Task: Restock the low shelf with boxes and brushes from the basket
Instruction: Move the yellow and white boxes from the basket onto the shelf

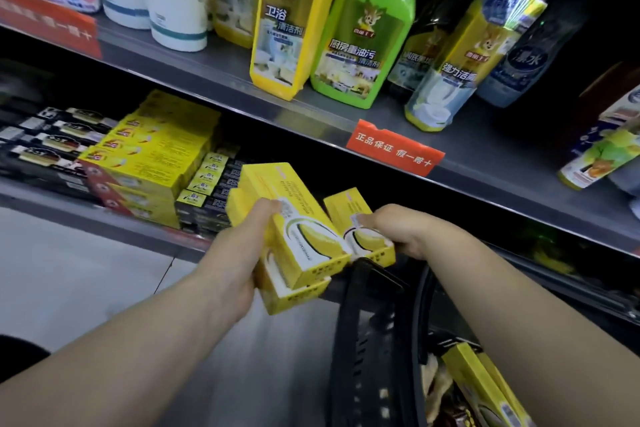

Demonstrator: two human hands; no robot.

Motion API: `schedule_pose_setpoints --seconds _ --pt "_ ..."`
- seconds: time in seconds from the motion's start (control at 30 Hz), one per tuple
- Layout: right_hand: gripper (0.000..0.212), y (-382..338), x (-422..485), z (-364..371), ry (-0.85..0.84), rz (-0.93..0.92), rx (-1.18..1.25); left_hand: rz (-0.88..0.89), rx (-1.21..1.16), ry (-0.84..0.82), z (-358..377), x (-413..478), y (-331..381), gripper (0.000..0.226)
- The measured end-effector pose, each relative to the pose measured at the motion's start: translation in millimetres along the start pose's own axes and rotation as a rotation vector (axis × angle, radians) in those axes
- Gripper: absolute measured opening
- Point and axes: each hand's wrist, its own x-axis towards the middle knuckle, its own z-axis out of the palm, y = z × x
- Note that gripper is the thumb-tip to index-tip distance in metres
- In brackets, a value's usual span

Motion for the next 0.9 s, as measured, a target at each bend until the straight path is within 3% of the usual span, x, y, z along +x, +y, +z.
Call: schedule_pose_setpoints --seconds 0.07,0.2,0.33,0.43,0.6,0.9 --pt "0.053 2.2 8.2 1.2 0.028 -0.037 -0.165 0.024 -0.061 0.069 -21.6 9.3 -9.7 0.046" --pt "0.055 -18.0 33.9 16.7 0.057 -0.218 -0.74 -0.001 0.141 0.381 -52.5 29.3 -14.1 0.086" --pt "0.07 -35.9 68.7 43.2 -0.091 -0.317 -1.095 0.085 0.181 0.452 -70.1 45.4 -11.8 0.09" --pt "0.07 -36.8 94.1 62.5 -0.158 -0.343 -1.137 0.116 0.104 0.444 -75.0 53.8 -13.2 0.09" --pt "0.057 -30.7 112.5 92.9 -0.198 -0.419 -0.986 0.086 0.03 0.374 -72.3 60.8 -17.5 0.089" --pt "0.081 -20.8 107.0 103.4 -0.246 -0.3 -1.139 0.1 -0.03 0.304 -61.3 59.2 -15.9 0.08"
